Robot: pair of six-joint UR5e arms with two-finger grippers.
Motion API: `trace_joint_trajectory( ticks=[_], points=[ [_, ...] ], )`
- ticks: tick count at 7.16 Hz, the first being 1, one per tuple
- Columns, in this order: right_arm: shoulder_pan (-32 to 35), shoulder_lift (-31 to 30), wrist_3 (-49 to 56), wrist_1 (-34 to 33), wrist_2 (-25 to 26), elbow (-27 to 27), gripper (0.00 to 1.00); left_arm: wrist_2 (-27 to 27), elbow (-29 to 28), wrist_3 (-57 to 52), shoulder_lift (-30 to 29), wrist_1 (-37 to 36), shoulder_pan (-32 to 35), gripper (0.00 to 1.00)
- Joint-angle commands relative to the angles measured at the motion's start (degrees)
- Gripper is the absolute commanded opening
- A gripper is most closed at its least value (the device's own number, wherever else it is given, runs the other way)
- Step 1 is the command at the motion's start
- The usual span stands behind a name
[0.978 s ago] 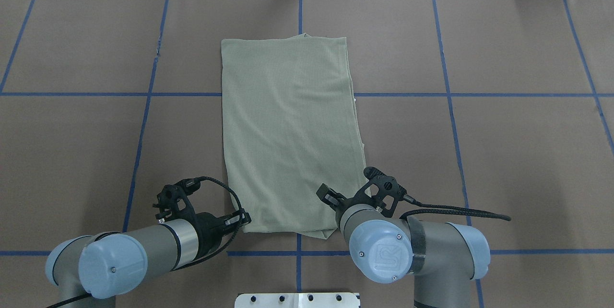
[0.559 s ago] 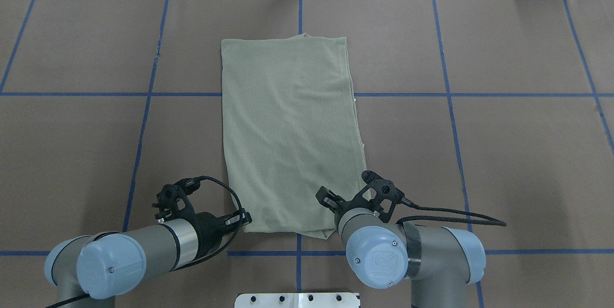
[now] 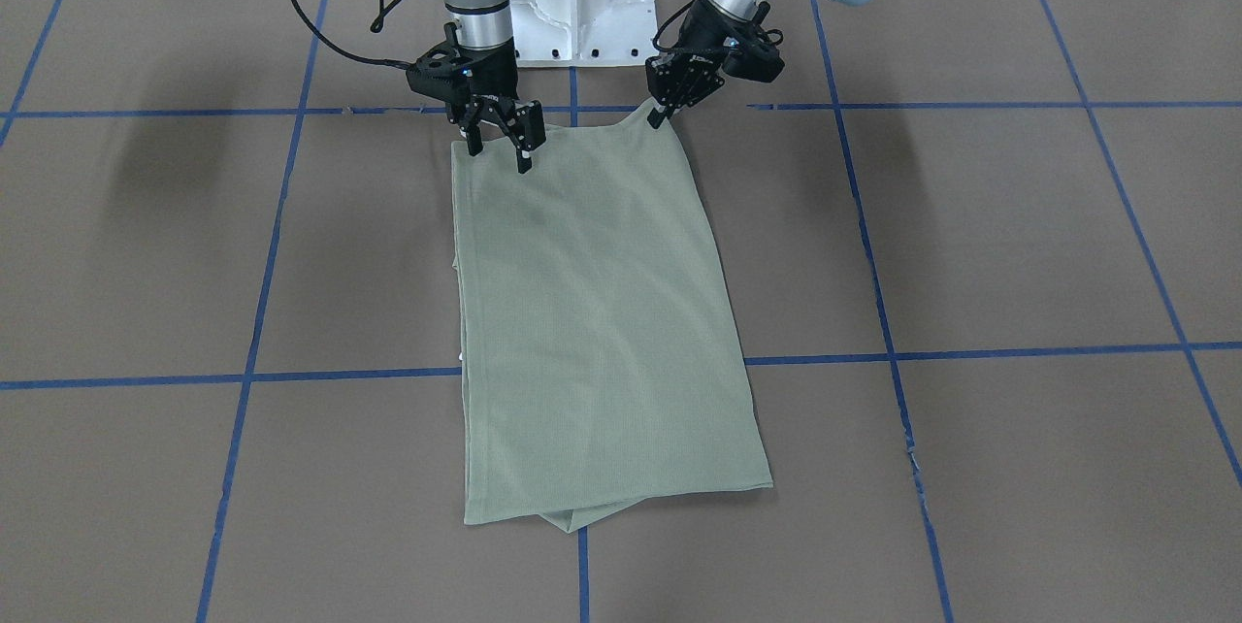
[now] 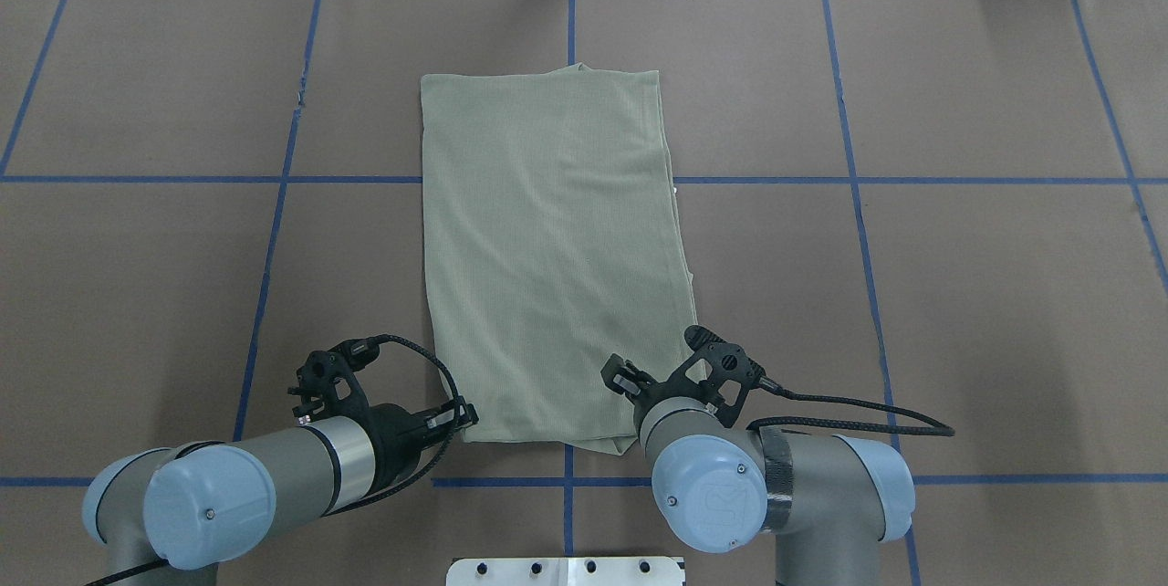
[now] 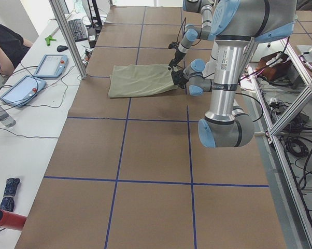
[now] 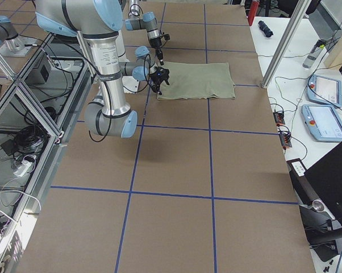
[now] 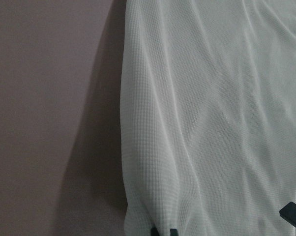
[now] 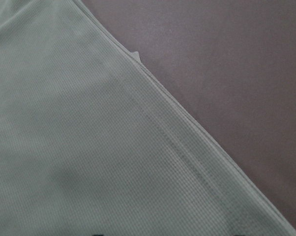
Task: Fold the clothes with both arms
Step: 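Move the right gripper toward the left gripper along the near edge and grasp, then grasp the near edge with both grippers and lift it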
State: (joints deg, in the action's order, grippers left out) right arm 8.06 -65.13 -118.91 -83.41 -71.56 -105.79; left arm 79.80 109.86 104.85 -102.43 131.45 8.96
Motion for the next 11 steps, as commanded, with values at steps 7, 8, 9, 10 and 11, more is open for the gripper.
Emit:
trace_joint_trajectory(
  ticks=[7, 8, 9, 10, 11],
  points=[
    [-0.41, 1.76, -1.06, -0.26, 2.12, 0.15, 0.0, 0.09, 0.0, -0.17, -0.13, 0.12, 0.0, 0.0],
    [-0.06, 1.76, -0.88, -0.78, 1.95, -1.51, 0.0, 0.26, 0.87, -0.7, 0.04, -0.14, 0.09, 0.0],
    [0.2, 1.24, -0.71, -3.75, 1.69, -6.05, 0.0, 1.74, 5.67, -3.14, 1.87, -1.71, 0.7, 0.0],
    [-0.14, 1.41, -0.7, -12.74, 1.16, -14.79, 0.0, 4.72, 14.42, -5.69, 5.02, -7.73, 0.7, 0.0],
    [-2.41, 1.58, -0.97, -21.7, 0.2, -23.93, 0.0, 6.57, 22.94, -5.71, 6.09, -14.66, 0.7, 0.0]
  ],
)
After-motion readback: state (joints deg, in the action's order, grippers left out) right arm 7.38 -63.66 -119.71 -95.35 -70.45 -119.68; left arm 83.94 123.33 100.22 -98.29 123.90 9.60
